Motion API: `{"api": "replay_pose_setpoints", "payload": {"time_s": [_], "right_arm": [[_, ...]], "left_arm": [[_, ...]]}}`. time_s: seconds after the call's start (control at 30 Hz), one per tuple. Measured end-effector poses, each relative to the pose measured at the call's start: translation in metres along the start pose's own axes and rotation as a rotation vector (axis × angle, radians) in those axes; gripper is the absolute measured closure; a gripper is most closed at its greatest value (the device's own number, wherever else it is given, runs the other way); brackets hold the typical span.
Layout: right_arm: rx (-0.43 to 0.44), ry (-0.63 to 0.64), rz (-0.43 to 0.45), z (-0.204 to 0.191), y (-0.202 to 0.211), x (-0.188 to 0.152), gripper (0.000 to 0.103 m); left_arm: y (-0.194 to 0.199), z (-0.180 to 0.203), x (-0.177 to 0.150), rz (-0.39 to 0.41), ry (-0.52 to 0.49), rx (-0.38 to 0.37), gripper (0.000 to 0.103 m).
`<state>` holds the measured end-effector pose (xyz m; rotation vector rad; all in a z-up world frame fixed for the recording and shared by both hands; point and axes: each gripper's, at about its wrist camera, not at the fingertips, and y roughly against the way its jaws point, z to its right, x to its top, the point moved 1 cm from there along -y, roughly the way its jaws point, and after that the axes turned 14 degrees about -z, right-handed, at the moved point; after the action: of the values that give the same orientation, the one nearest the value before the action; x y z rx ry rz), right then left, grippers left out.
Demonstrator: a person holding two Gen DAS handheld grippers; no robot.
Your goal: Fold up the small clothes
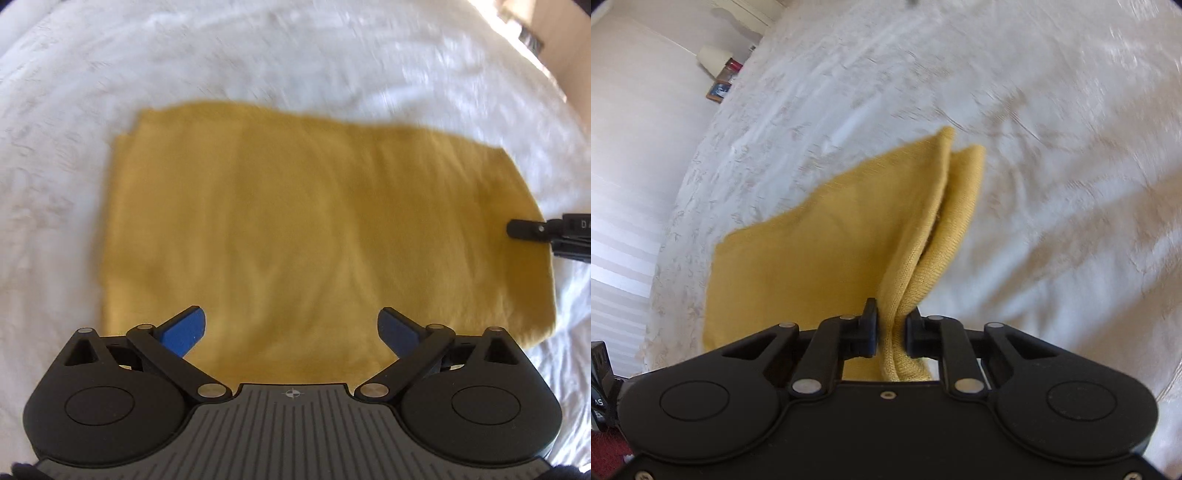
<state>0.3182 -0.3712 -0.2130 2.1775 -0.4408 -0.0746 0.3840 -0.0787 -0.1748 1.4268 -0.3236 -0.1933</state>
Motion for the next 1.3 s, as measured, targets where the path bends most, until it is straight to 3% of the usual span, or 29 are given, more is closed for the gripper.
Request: {"api": "replay_pose_setpoints", "payload": {"time_s": [0.27,0.63,0.83,0.93,1.03,1.1,1.2,1.3], "right_arm": [[0.034,0.002,0.046,-0.093,-0.01,0.0,0.08],[0.081,0.094,-0.028,-0.207,-0.098,0.001,0.081],[0.009,0.121,-0.087,-0.236,-0.145,-0.005,0.081],[-0.088,0.172,-0.129,-0.251,-0.164,-0.007,0.08],[-0.137,0.223,-0.169,-0.265,-0.18,-0.009,0.069],[-0.093,0.261,-0.181,-0.274,-0.18,-0.015,0.058],[0.022,0.317,-0.183,-0.288,-0.169,-0.021,0.058],[0.075,0.335,-0.123,-0.292,-0.147,-0.024,0.056]], "left_arm": [[0.034,-0.079,-0.018,0.054,0.02,-0.049,0.002],[0.049,-0.167,-0.05,0.04,0.096,-0.066,0.002],[0.044,-0.192,-0.056,0.023,0.126,-0.077,0.002],[0.043,-0.201,-0.059,0.017,0.132,-0.077,0.002],[0.04,-0.204,-0.058,0.013,0.143,-0.086,0.002],[0.039,-0.205,-0.056,0.012,0.154,-0.098,0.002],[0.038,-0.205,-0.053,0.013,0.165,-0.107,0.002],[0.038,-0.204,-0.048,0.013,0.16,-0.108,0.002]]}}
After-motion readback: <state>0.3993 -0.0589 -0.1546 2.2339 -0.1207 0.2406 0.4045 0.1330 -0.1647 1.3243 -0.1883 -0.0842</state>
